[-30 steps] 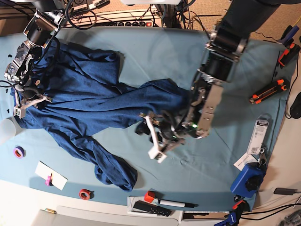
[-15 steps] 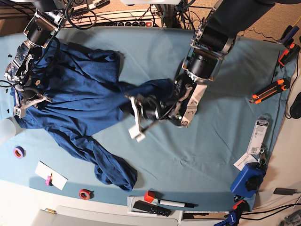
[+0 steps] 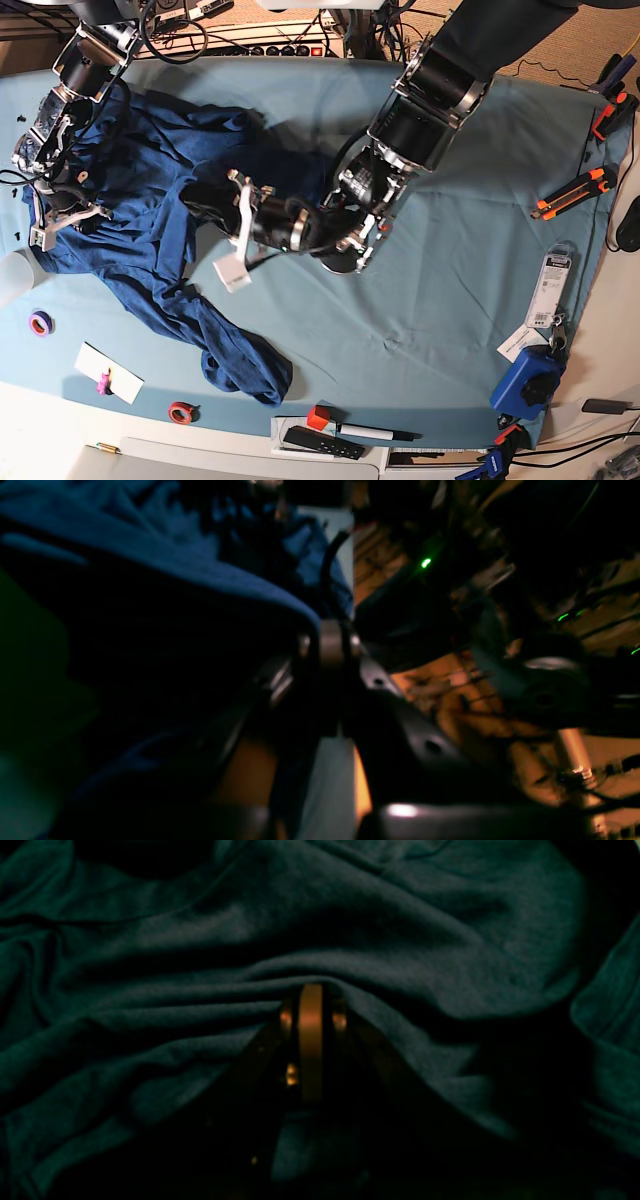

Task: Layout the t-shirt on the table in an organized manner, then fold the t-shirt properly
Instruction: 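Release the fabric and move the left gripper back over the t-shirt middle, then grasp the t-shirt fabric with the left gripper near the right gripper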

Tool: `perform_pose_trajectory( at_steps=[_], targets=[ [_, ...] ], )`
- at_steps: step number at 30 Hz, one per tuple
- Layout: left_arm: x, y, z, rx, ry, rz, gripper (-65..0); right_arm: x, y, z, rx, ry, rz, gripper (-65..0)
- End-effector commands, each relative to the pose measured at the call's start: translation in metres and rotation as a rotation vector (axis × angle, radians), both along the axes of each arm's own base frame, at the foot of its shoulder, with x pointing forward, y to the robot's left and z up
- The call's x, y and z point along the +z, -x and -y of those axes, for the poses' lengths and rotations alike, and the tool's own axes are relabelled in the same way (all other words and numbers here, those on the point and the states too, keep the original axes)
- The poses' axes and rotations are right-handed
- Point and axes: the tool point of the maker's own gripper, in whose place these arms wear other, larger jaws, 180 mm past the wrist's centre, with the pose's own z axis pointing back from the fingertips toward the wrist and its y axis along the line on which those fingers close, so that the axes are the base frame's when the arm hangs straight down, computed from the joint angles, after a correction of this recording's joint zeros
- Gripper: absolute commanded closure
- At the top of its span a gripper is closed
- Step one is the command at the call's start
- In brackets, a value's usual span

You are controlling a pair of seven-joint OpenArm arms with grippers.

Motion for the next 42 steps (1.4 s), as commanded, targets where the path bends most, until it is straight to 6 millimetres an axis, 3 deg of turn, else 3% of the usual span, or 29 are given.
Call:
perform_pose_trajectory(
  at_steps=[1,7,9,10,12,16,20,22,25,30,33,42],
  targets=[
    [0.024,-0.004,0.014,-0.008,0.057,0.056,0.0,0.012,-0.007,0.004,0.002,0.013,0.030,-2.4],
    [-0.013,0.017,0.030,-0.083,-0.100,0.257,-0.7,0.008,-0.008,-0.002,0.004,0.000,0.030,-2.4],
    [-0.030,0.029,0.031,-0.142,-0.174,0.318,-23.5,0.009,-0.008,-0.002,0.004,0.000,0.031,-2.4],
    [-0.037,0.029,0.032,-0.127,-0.214,0.311,-31.6,0.009,-0.008,-0.002,0.004,0.000,0.031,-2.4],
    [-0.046,0.027,0.033,-0.083,-0.276,0.284,-37.1,0.009,-0.008,-0.002,0.004,0.000,0.031,-2.4],
    [-0.032,0.032,0.036,-0.122,-0.223,0.313,-36.9,0.008,-0.007,-0.002,0.005,0.007,0.026,-2.4],
    [0.028,0.027,0.036,-0.117,-0.013,0.291,-36.0,0.007,-0.006,0.000,0.006,0.026,0.013,-2.4],
    [0.056,0.016,0.030,-0.081,0.068,0.296,-34.4,0.006,-0.006,0.000,0.006,0.026,0.013,-2.4],
    [0.070,-0.010,0.016,0.006,0.090,0.317,-31.8,0.006,-0.006,0.000,0.006,0.025,0.012,-2.4],
    [0.038,-0.061,-0.001,0.217,-0.093,0.377,-28.7,0.007,-0.006,0.000,0.006,0.025,0.015,-2.4],
    [0.028,-0.076,-0.001,0.301,-0.128,0.384,-28.7,0.007,-0.006,0.000,0.006,0.025,0.015,-2.4],
    [-0.008,-0.059,0.023,0.281,-0.219,0.444,-32.7,0.006,-0.006,0.000,0.006,0.025,0.013,-2.4]
  ],
)
